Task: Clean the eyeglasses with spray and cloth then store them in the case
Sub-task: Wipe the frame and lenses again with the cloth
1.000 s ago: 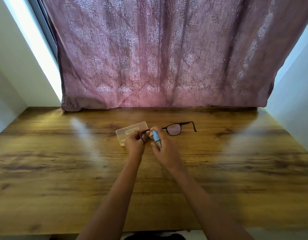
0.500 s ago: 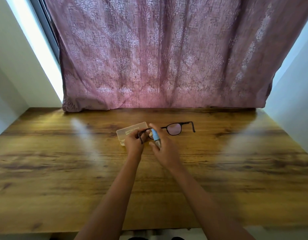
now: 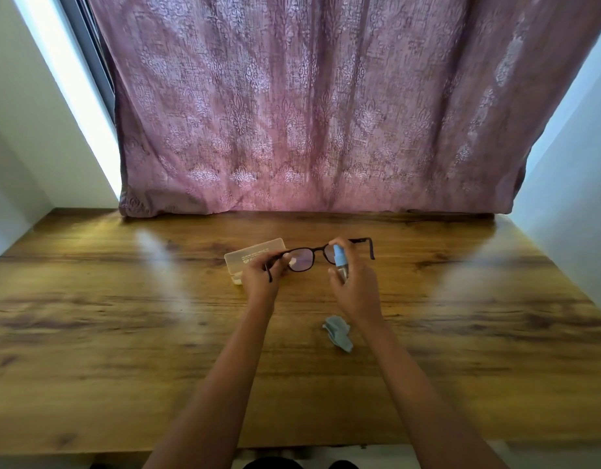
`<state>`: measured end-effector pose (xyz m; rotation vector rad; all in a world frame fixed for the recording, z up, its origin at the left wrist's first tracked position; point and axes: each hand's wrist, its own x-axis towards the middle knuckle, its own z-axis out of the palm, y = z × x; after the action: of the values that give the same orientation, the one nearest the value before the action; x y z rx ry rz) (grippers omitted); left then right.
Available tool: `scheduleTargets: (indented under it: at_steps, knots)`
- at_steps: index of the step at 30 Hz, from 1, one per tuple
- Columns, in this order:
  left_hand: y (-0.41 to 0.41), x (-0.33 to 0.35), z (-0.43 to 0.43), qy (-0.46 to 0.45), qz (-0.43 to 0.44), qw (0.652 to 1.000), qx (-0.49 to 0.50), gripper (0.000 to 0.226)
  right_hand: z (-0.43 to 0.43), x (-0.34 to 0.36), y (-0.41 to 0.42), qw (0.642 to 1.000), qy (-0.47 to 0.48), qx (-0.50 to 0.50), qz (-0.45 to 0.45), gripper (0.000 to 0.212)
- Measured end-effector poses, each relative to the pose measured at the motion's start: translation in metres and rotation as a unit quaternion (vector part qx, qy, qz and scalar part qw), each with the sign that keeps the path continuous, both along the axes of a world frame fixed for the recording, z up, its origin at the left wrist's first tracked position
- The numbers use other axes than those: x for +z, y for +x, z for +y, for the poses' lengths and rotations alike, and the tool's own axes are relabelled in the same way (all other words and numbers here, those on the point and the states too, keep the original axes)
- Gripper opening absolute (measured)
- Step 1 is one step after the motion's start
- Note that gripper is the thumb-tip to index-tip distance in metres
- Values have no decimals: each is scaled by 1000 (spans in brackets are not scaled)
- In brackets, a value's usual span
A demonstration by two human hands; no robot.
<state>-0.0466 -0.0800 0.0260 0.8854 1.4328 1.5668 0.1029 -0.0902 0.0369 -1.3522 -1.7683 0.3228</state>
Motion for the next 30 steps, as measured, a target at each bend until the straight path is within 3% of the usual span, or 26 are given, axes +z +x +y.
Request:
scheduleTargets:
  at_steps: [7, 20, 26, 30]
  knots:
    - [4, 7, -5, 3, 5, 1000, 13, 7, 1, 2, 0, 999, -12, 17, 25, 54]
    - [10, 11, -5, -20, 15, 999, 24, 6, 7, -1, 5, 998, -36, 43, -18, 41]
    - [13, 10, 0, -29, 0, 998, 55, 9, 5, -13, 12, 996, -48, 69, 42, 45]
    - [14, 7, 4, -31, -16, 997, 72, 9, 6, -27, 22, 995, -74, 33, 60, 39]
